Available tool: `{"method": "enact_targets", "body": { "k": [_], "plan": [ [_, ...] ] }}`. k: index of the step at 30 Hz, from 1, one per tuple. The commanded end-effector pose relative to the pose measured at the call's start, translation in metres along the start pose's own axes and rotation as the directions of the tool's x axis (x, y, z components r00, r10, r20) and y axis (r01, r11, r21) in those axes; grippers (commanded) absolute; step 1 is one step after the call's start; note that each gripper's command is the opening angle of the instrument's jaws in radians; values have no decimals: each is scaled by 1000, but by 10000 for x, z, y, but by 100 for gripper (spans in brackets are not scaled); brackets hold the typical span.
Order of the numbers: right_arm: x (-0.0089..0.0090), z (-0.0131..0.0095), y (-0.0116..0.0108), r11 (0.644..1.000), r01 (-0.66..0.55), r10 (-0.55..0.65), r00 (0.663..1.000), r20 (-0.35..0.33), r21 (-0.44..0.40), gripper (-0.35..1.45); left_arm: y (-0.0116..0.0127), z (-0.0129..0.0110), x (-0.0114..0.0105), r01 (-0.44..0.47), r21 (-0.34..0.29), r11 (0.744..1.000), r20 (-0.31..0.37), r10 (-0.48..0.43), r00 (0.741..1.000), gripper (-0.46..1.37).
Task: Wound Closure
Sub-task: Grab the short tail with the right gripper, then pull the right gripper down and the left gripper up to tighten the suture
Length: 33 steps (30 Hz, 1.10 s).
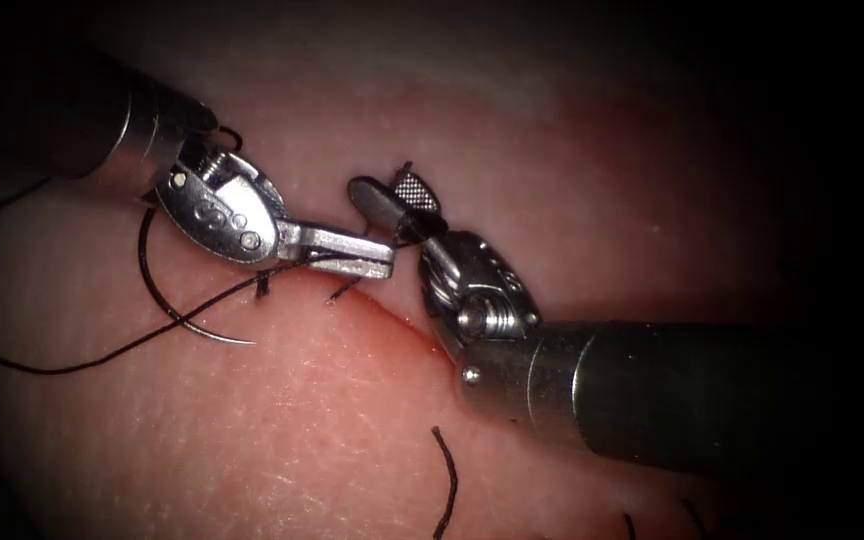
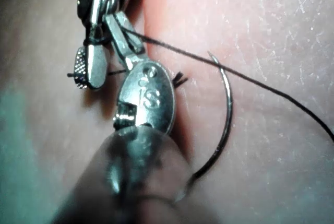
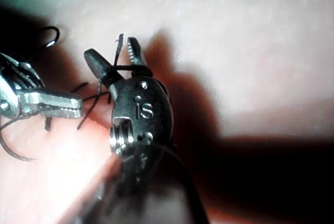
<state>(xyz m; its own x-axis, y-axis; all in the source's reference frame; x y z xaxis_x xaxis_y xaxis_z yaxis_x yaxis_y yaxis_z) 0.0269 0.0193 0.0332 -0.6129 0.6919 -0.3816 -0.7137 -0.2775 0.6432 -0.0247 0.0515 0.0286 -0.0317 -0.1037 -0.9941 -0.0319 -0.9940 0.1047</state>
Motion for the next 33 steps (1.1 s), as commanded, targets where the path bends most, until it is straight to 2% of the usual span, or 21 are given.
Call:
{"method": "enact_targets", "body": {
  "k": [1, 2, 4, 7, 19, 33],
  "plan": [
    [0, 0, 1, 1000, 2, -2, 1000, 0, 1, 75, 0, 0, -1, 5, -1, 1000, 0, -5, 1000, -35],
    [-1, 1, 1, 1000, 2, -2, 1000, -1, 2, 68, 0, 0, -2, 4, -1, 1000, 0, -4, 1000, -35],
    [-1, -1, 1, 1000, 2, -2, 1000, 0, 2, 18, 0, 0, -4, 8, -1, 1000, -1, -8, 1000, -35],
    [1, -5, -4, 1000, -5, 5, 1000, 6, -2, -35, 0, -1, -7, 5, -2, 1000, -1, -5, 1000, -35],
    [15, -36, -34, 994, 78, -75, 997, -34, 74, -35, -15, -11, -26, 20, 19, 1000, 1, -20, 1000, -35],
    [-3, -52, -57, 984, 148, -145, 989, -32, 98, -35, -63, -6, -52, 79, 48, 996, 23, -80, 997, -35]
  ]
}}
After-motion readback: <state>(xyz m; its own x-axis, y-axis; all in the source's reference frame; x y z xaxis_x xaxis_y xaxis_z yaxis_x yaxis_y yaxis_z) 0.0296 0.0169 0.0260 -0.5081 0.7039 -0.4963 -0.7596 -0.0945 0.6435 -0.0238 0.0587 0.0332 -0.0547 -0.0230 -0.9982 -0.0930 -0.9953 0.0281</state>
